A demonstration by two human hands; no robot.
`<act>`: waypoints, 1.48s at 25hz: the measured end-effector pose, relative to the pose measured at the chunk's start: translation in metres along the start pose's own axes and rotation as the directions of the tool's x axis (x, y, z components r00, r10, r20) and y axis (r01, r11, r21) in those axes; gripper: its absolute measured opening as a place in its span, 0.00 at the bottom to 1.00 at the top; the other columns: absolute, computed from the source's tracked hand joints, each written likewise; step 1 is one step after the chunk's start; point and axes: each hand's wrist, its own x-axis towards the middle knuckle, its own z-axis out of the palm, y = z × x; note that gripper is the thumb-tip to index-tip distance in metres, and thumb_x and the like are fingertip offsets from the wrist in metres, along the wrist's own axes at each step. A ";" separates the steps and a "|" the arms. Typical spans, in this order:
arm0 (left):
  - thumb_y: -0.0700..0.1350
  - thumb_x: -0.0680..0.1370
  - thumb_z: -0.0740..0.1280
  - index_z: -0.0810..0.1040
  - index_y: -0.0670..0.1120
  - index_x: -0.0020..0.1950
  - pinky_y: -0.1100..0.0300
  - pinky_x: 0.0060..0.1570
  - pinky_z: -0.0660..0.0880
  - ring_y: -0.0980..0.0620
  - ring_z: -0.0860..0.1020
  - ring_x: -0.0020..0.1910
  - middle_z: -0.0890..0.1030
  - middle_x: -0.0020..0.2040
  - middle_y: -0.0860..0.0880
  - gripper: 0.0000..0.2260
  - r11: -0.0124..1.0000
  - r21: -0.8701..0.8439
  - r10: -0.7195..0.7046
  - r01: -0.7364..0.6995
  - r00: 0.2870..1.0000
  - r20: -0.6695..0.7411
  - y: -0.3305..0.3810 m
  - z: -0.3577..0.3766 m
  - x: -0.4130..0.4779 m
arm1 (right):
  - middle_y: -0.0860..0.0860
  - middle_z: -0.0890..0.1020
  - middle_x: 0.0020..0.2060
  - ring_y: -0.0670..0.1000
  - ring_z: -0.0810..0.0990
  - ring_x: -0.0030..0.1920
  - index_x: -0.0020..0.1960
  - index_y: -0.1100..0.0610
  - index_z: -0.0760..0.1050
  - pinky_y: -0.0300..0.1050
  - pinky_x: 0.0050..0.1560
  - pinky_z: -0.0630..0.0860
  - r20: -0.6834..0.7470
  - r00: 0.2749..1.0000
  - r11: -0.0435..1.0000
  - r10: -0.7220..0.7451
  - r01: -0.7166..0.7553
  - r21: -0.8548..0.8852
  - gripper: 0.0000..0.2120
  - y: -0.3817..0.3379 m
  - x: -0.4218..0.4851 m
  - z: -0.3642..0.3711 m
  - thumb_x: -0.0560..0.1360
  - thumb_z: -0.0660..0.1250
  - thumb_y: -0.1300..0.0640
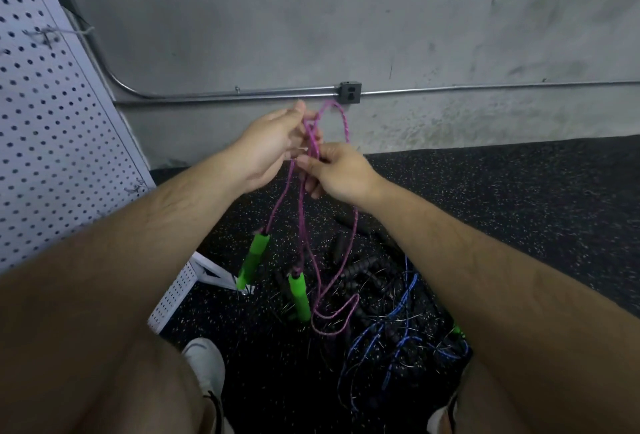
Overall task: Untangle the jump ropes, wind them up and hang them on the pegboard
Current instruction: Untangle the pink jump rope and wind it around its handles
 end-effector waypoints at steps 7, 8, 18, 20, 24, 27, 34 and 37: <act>0.54 0.84 0.59 0.78 0.43 0.61 0.48 0.64 0.72 0.45 0.84 0.56 0.86 0.49 0.45 0.17 0.965 0.216 -0.215 0.150 0.923 0.319 -0.035 0.004 -0.023 | 0.53 0.82 0.36 0.48 0.79 0.33 0.50 0.62 0.80 0.44 0.35 0.79 -0.205 0.978 0.985 0.037 -0.001 0.174 0.11 -0.009 0.012 -0.019 0.83 0.63 0.57; 0.52 0.84 0.59 0.78 0.43 0.60 0.48 0.64 0.73 0.44 0.84 0.57 0.86 0.49 0.44 0.15 0.944 0.296 -0.242 0.147 0.918 0.315 -0.038 0.006 -0.025 | 0.53 0.82 0.37 0.47 0.79 0.33 0.50 0.61 0.80 0.44 0.36 0.80 -0.235 0.971 0.976 0.032 0.020 0.216 0.10 -0.009 0.013 -0.024 0.83 0.63 0.57; 0.45 0.88 0.53 0.75 0.45 0.48 0.55 0.36 0.73 0.56 0.64 0.27 0.65 0.29 0.55 0.14 0.952 0.298 0.022 -0.070 0.987 0.162 -0.020 0.019 -0.011 | 0.54 0.84 0.46 0.56 0.84 0.46 0.54 0.60 0.79 0.48 0.46 0.82 0.046 0.993 0.989 0.110 -0.114 0.098 0.06 0.018 0.004 -0.046 0.77 0.69 0.63; 0.45 0.88 0.53 0.75 0.45 0.48 0.57 0.35 0.71 0.56 0.64 0.27 0.65 0.30 0.54 0.14 0.965 0.251 0.042 -0.074 0.991 0.129 -0.016 0.024 -0.010 | 0.52 0.82 0.56 0.56 0.82 0.57 0.60 0.58 0.76 0.53 0.56 0.82 0.216 0.967 0.987 0.136 -0.152 0.056 0.17 0.021 0.002 -0.042 0.73 0.72 0.64; 0.46 0.88 0.52 0.74 0.44 0.49 0.58 0.36 0.73 0.56 0.64 0.28 0.66 0.29 0.55 0.15 0.996 0.078 0.037 -0.043 0.996 0.079 -0.011 0.030 -0.008 | 0.51 0.83 0.56 0.52 0.83 0.55 0.65 0.54 0.75 0.51 0.56 0.82 0.410 0.903 0.981 0.128 -0.054 -0.187 0.21 0.029 -0.004 -0.010 0.75 0.75 0.50; 0.47 0.88 0.53 0.75 0.42 0.50 0.55 0.40 0.77 0.54 0.69 0.30 0.70 0.30 0.52 0.15 1.000 -0.017 0.024 -0.024 0.999 0.031 -0.007 0.026 -0.005 | 0.54 0.84 0.42 0.54 0.85 0.42 0.50 0.57 0.78 0.50 0.48 0.83 0.297 0.949 0.989 0.104 -0.067 -0.133 0.06 0.031 -0.003 0.008 0.82 0.66 0.56; 0.48 0.78 0.68 0.77 0.42 0.61 0.58 0.51 0.77 0.52 0.82 0.51 0.83 0.51 0.47 0.15 0.997 -0.080 0.022 -0.009 0.986 0.166 -0.005 0.003 -0.008 | 0.57 0.85 0.40 0.47 0.82 0.31 0.52 0.62 0.78 0.41 0.32 0.80 0.075 0.997 1.000 0.014 -0.014 -0.003 0.10 0.006 0.002 -0.020 0.84 0.60 0.57; 0.41 0.69 0.73 0.74 0.45 0.64 0.58 0.49 0.75 0.51 0.82 0.47 0.82 0.48 0.49 0.24 0.997 0.060 -0.062 0.049 0.968 0.243 -0.018 0.006 -0.012 | 0.58 0.85 0.40 0.52 0.83 0.34 0.49 0.63 0.79 0.48 0.37 0.82 -0.009 1.000 1.000 0.002 -0.002 -0.012 0.13 0.004 0.003 -0.026 0.84 0.61 0.55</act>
